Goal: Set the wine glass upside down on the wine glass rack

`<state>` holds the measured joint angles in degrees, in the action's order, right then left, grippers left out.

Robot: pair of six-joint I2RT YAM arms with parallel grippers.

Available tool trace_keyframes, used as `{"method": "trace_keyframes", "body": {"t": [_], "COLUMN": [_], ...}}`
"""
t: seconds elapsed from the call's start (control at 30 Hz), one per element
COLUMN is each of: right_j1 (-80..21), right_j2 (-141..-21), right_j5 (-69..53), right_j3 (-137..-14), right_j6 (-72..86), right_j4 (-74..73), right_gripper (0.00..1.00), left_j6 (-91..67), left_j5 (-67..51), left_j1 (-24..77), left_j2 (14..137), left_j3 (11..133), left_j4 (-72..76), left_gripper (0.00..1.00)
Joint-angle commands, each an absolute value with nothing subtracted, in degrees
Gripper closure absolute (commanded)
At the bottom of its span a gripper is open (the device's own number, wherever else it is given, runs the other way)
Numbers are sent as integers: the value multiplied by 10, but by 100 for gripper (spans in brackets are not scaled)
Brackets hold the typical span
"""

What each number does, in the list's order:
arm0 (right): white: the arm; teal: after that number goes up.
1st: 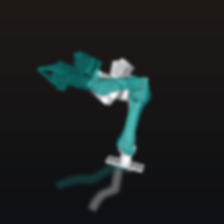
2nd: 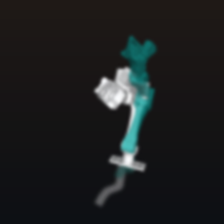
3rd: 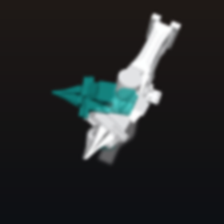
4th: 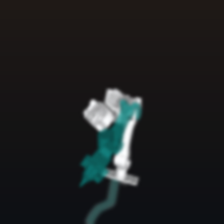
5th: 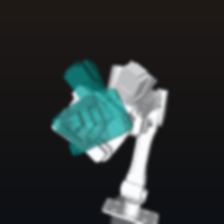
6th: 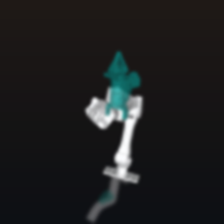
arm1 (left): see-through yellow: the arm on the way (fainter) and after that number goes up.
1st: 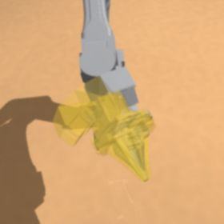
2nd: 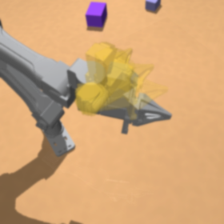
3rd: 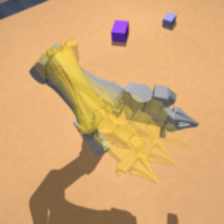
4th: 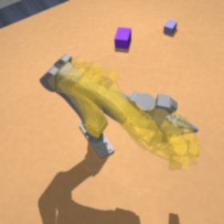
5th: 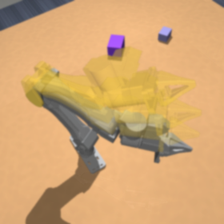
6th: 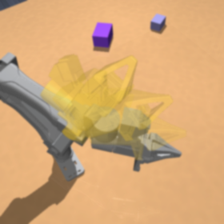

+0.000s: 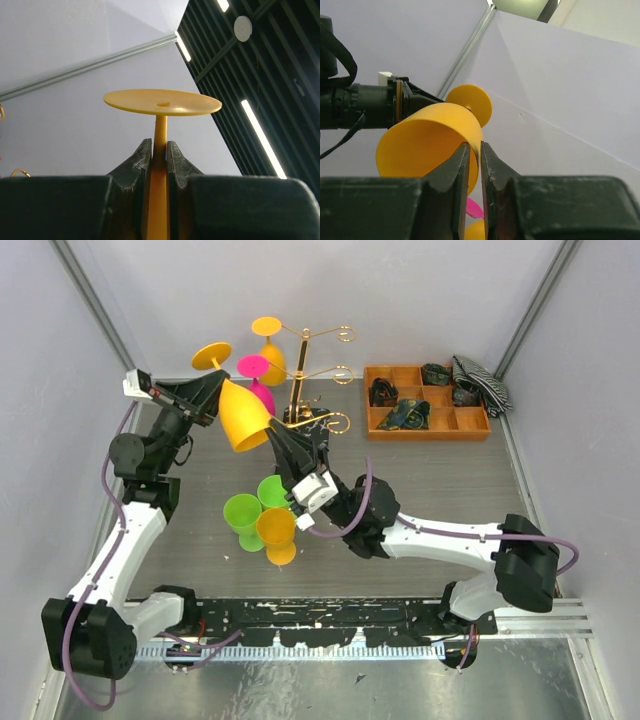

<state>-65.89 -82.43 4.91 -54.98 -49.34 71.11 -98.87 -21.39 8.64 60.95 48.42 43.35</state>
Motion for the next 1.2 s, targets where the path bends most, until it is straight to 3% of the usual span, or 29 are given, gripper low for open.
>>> {"method": "trace_keyframes", "body": {"t": [0.0, 0.23, 0.5, 0.6, 0.87, 1.17], "right_j1": [-662, -662, -662, -662, -662, -662], "right_j2": [-780, -720, -626, -587, -500, -466], "right_j5": [84, 147, 248, 278, 372, 438], "right_j3": [-527, -479, -454, -483, -490, -506], "right_j6": [-498, -519, -503, -466, -404, -341], "right_j4": [715, 650, 538, 405, 274, 169], "right_gripper": [75, 52, 23, 2, 0, 0], "left_j6": [-942, -742, -256, -179, -67, -65], "left_j5": [-239, -307, -257, -231, -190, -242], "left_j1": [73, 16, 14, 14, 14, 13], "left_j2": [621, 602, 491, 470, 414, 415], "left_j3": [491, 554, 592, 581, 507, 395], "left_j4": [523, 432, 110, 74, 39, 195], "left_gripper": [92, 100, 100, 100, 100, 100]}}
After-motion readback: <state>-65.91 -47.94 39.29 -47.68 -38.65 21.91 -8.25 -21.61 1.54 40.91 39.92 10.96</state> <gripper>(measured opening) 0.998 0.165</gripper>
